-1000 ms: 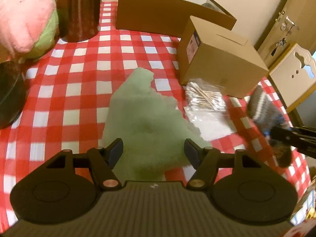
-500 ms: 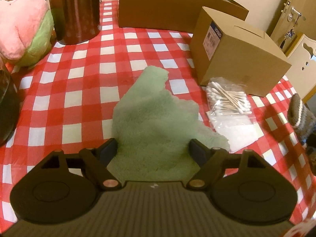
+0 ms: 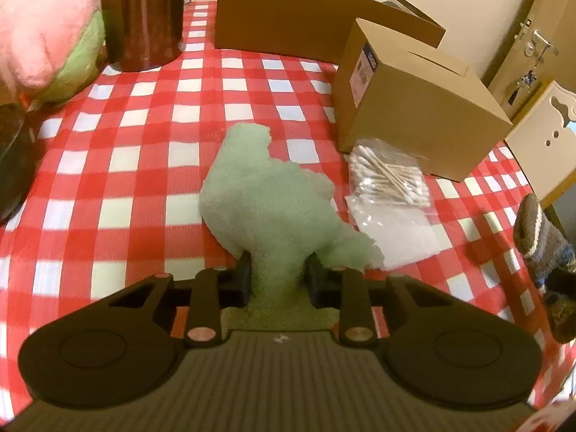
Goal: Organize soft objects
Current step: 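Lift the striped sock with the right gripper while the left grasps the mint-green towel, then carry the sock and green towel over the brown box with both grippers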
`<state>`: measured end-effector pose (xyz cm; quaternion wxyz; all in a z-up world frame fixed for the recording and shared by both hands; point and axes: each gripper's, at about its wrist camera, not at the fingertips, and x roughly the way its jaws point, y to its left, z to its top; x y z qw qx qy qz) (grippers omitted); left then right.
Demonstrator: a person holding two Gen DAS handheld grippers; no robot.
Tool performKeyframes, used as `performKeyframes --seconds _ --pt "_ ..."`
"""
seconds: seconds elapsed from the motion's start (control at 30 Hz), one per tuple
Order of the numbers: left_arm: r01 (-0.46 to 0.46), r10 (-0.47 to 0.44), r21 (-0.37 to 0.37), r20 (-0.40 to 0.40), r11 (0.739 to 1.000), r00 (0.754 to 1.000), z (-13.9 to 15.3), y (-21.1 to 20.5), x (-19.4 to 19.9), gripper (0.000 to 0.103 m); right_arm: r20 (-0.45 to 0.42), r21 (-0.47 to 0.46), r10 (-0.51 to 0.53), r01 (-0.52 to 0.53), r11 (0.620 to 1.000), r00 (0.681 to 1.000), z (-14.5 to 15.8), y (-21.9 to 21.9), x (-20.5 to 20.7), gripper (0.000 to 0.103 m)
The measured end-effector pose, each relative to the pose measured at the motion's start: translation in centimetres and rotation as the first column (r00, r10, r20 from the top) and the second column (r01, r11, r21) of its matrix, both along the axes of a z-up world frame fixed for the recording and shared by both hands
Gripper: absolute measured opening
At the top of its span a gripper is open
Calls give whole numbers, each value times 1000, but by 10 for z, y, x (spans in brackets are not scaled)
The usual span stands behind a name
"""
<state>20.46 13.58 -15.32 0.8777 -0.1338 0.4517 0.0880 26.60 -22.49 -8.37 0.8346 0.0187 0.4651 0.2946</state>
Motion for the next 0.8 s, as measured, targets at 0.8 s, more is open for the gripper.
performKeyframes --seconds 0.8 --pt "-114 98 124 123 986 987 94 -48 -105 22 -89 201 226 -204 958 970 20 37 -28 21"
